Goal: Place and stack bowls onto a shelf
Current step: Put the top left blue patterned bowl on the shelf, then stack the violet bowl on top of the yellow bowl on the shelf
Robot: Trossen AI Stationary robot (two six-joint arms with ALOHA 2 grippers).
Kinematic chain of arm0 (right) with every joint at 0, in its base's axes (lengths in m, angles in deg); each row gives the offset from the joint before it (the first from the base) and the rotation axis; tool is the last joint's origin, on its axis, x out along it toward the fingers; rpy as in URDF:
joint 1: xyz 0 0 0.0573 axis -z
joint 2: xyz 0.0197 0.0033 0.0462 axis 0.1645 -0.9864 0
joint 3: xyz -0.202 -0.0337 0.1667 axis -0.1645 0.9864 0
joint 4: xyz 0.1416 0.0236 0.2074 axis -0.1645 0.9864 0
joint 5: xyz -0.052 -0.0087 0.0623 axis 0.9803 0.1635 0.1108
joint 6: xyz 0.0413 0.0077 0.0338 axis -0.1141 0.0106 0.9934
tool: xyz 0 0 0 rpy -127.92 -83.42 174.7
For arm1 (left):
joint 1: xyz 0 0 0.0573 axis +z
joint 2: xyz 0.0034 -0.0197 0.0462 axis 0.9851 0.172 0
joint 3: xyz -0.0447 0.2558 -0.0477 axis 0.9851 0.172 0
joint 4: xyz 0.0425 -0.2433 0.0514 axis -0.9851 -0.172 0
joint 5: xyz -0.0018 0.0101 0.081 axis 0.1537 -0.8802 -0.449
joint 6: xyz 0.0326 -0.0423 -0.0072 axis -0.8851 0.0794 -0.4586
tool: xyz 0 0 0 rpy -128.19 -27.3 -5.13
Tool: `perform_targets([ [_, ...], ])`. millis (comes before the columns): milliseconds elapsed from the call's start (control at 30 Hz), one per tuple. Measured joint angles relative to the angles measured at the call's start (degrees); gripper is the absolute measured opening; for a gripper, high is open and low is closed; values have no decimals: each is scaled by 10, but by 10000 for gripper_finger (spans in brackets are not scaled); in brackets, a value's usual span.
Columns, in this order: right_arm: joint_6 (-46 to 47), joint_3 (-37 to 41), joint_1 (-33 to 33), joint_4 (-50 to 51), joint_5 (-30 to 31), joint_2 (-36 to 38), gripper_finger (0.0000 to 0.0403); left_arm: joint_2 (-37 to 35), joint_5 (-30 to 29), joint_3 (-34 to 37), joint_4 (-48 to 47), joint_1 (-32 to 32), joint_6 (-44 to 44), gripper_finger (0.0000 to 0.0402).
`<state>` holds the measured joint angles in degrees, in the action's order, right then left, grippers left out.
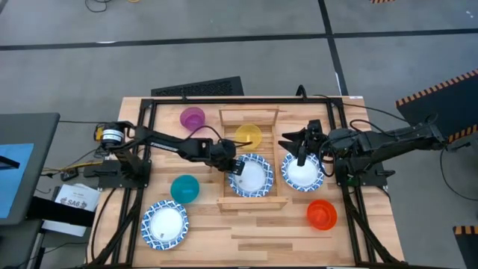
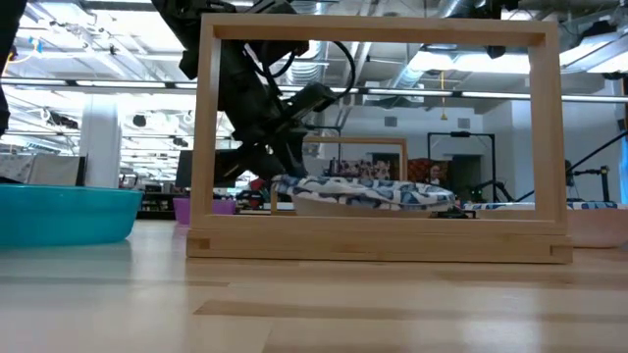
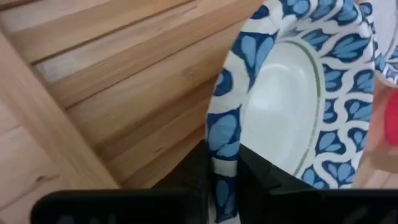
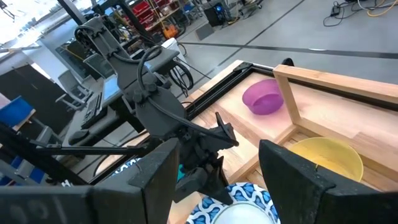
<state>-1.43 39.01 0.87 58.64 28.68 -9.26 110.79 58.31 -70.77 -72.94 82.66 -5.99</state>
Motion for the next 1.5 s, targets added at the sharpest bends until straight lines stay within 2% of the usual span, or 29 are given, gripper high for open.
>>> perform_targets([
  [233,0,0,0,0,0,0,248,1,8,0,-4,10,-15,100],
  [467,0,0,0,0,0,0,248,-19,81,0,-7,46,-61,151],
  [633,0,0,0,0,0,0,248,-64,86,0,-28,68,-98,167],
  [767,0,0,0,0,0,0,248,-129,88,0,-97,75,-156,168],
  [900,0,0,0,0,0,0,248,-217,13,1,-147,60,-196,168],
  [1033,0,0,0,-2,0,0,248,-316,-84,26,-123,22,-214,168],
  [1167,0,0,0,-5,0,0,248,-411,-151,75,-53,-35,-263,169],
  [1300,-9,0,0,-12,0,0,248,-501,-209,155,80,-93,-331,169],
  [1433,-34,0,0,-26,0,0,248,-580,-241,241,197,-117,-363,169],
  [1500,-46,0,0,-31,0,0,248,-612,-245,270,213,-118,-380,168],
])
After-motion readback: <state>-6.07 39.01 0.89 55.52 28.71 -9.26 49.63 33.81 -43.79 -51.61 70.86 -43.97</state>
